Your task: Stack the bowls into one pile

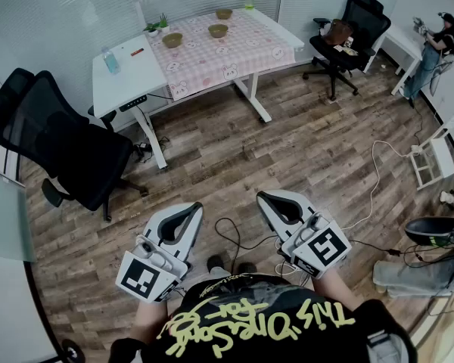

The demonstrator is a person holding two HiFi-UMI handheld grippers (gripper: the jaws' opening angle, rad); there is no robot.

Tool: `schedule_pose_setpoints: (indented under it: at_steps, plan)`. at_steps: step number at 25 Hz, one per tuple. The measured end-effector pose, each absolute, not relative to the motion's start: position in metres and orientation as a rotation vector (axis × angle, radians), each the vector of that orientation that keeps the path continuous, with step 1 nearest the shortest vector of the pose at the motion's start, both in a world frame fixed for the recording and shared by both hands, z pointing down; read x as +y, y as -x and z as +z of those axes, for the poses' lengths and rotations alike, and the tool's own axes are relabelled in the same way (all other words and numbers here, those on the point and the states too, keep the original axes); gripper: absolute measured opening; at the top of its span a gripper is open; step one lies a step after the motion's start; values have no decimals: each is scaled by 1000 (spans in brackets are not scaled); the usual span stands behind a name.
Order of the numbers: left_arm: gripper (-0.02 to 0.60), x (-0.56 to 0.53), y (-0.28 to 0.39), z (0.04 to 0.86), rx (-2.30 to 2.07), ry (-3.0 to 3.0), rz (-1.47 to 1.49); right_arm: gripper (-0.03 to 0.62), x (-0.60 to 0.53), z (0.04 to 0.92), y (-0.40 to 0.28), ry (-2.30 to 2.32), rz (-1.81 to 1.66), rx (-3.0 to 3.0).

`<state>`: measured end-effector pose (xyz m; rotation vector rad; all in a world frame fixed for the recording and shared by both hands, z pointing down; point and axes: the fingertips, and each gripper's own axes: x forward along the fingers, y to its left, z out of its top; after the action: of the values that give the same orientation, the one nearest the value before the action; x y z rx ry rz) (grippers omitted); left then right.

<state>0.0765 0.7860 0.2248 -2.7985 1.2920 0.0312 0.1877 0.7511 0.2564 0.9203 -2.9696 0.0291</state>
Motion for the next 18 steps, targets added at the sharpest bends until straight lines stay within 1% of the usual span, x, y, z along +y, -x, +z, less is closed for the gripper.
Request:
schedule_pose_setpoints:
  at_steps: [11, 18]
  plan:
    - [-3, 780, -71, 230, 1302, 2808, 3, 2, 746, 257, -178, -913, 14, -2961]
    - [-3, 779, -68, 231, 1308, 2790, 10, 3, 751, 258, -164, -810, 29, -2982]
